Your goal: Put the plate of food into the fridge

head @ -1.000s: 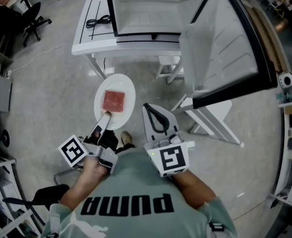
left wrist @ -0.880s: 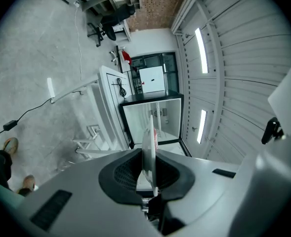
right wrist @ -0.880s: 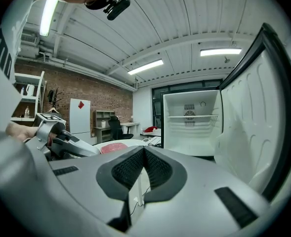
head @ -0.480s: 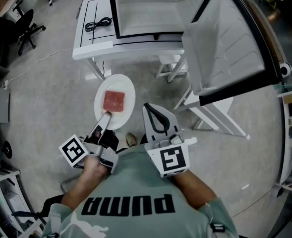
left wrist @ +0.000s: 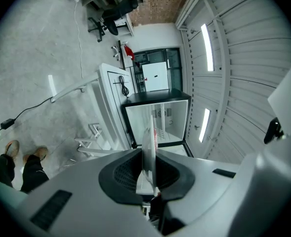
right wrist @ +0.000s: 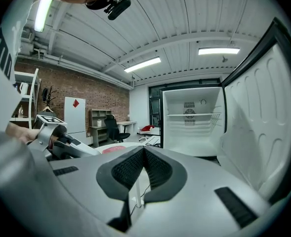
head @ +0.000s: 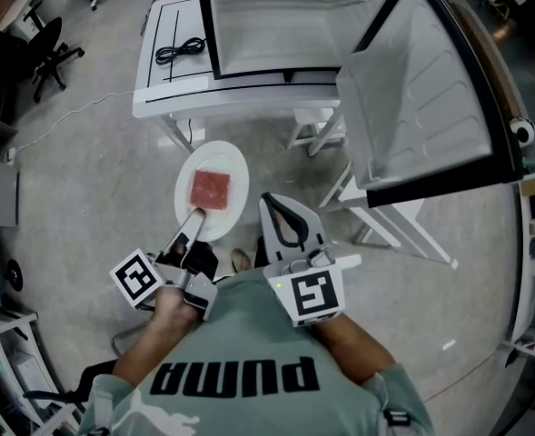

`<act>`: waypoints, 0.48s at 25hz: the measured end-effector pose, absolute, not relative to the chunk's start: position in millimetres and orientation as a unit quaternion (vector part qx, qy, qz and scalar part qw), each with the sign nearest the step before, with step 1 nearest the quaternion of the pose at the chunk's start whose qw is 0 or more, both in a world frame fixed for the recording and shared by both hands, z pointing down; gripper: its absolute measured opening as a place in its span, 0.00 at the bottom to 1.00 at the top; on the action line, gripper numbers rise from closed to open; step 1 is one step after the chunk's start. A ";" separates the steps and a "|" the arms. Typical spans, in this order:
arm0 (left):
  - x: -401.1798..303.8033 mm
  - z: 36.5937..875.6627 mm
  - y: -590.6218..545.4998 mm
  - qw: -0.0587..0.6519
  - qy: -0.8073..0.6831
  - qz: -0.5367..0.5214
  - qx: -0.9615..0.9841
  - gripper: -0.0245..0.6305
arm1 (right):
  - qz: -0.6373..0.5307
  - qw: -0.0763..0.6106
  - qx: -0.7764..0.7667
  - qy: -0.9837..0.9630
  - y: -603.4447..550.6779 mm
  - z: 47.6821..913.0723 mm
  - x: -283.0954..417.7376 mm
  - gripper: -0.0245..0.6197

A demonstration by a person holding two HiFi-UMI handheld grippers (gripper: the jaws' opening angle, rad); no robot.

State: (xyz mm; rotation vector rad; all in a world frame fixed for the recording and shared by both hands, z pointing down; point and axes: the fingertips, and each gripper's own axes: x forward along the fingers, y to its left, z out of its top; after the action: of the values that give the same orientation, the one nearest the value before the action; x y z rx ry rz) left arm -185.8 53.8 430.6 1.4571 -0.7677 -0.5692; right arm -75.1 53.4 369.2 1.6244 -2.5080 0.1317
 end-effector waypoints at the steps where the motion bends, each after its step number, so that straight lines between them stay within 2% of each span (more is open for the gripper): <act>1: -183.6 429.9 49.8 0.643 -0.338 -0.249 0.640 0.10 | 0.045 0.075 0.540 -0.837 48.9 369.4 -73.3 0.05; 12: -153.3 429.4 2.0 0.639 -0.352 -0.243 0.639 0.10 | 0.060 0.069 0.537 -0.839 -3.6 374.7 -38.9 0.05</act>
State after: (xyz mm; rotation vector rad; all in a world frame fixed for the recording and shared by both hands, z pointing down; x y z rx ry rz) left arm -153.3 2.0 429.4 1.4577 -0.8037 -0.5547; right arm -38.9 -3.6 374.7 1.6151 -2.5253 0.1796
